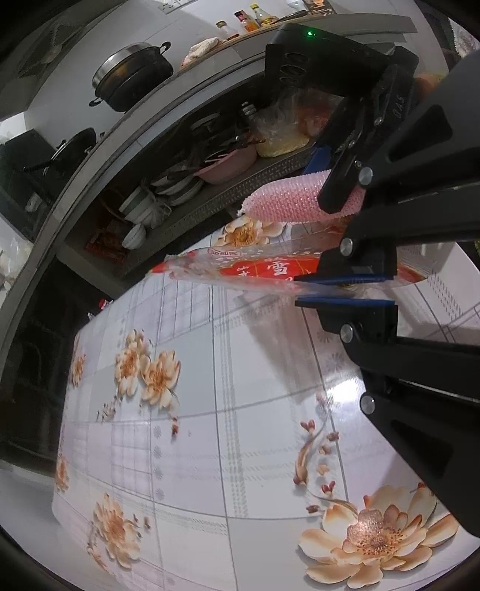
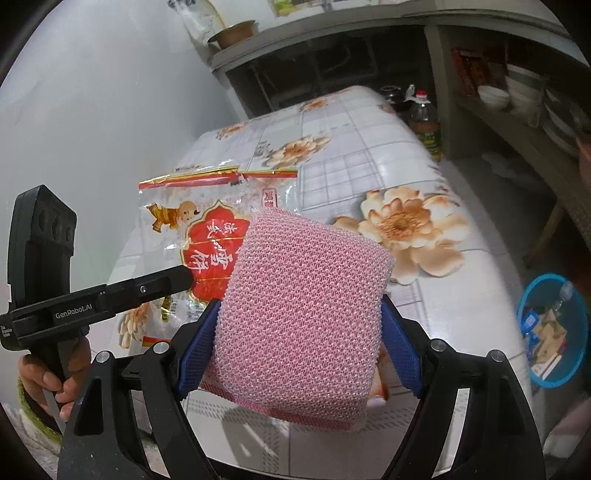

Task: Collect trash
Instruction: 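Carry the sponge and snack bag in both grippers toward the wastebasket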

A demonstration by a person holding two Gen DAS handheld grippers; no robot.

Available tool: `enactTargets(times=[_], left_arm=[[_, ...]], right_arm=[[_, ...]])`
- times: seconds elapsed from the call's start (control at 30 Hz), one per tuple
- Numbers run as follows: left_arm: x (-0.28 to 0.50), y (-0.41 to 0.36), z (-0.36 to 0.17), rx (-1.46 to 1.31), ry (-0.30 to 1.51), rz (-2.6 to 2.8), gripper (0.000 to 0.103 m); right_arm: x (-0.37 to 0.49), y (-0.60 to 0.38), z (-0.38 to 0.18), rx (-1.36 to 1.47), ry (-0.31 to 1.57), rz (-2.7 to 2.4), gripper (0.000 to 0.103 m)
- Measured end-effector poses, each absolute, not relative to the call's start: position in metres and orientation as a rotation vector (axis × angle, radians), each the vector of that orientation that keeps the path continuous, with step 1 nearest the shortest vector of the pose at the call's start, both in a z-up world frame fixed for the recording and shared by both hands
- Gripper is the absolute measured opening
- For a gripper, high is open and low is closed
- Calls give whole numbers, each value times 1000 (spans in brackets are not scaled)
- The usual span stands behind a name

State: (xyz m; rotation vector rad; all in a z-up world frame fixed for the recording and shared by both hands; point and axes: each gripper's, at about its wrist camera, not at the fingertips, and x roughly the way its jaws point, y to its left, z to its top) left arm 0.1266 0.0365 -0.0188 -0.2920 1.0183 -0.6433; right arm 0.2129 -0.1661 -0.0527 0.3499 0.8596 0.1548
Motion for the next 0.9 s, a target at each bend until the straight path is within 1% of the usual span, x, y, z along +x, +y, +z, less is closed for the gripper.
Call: enactTargets(times=[0.3, 0.6, 0.9], left_arm=[[122, 11, -10, -236, 1002, -661, 6], [114, -30, 6, -133, 947, -680, 6], [106, -53, 17, -71, 899, -707, 6]], right_arm=[[194, -187, -49, 389, 836, 120, 77], [182, -206, -46, 426, 820, 88, 77], [168, -220, -36, 434, 796, 46, 77]])
